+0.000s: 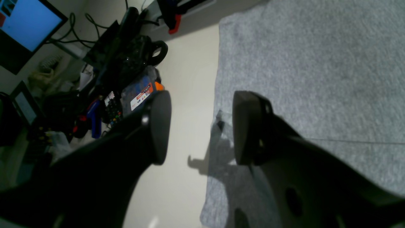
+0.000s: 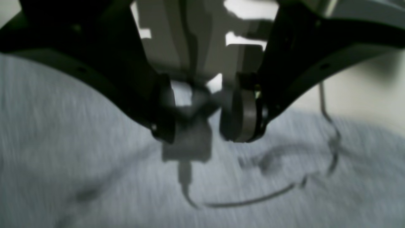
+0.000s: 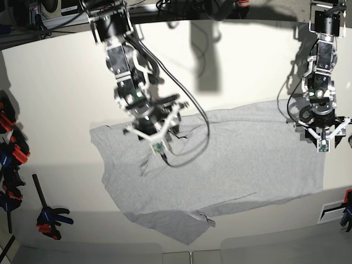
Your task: Fold the T-shirt properly
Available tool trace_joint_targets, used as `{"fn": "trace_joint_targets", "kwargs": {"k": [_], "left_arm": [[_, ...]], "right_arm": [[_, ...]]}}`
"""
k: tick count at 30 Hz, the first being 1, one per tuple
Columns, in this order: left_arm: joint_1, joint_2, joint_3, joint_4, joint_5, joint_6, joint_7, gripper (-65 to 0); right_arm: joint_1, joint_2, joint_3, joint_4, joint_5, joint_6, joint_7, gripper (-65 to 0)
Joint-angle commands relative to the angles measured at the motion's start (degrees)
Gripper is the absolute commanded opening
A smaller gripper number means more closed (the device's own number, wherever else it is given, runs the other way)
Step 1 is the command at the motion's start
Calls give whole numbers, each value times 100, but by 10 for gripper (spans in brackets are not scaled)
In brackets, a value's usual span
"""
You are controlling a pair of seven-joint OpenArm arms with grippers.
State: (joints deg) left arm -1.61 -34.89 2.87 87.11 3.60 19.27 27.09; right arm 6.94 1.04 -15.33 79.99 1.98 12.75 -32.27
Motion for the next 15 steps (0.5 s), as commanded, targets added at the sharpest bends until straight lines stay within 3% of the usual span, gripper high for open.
{"fn": "trace_joint_targets", "kwargs": {"k": [1,8,15], "left_arm": [[-107,-101,-59,98,79,66,-142,-361],[-105,-101,-59,98,79,66,-140,-361],[-105,-101,-59,98,79,66,-140,-361]], "right_arm": [[219,-66,-4,-70,15,44,133,-373],[1322,-367,-4,-1475,-28,50,251,-377],[2155,-566,-4,-1513,-466,44,474,-377]]}}
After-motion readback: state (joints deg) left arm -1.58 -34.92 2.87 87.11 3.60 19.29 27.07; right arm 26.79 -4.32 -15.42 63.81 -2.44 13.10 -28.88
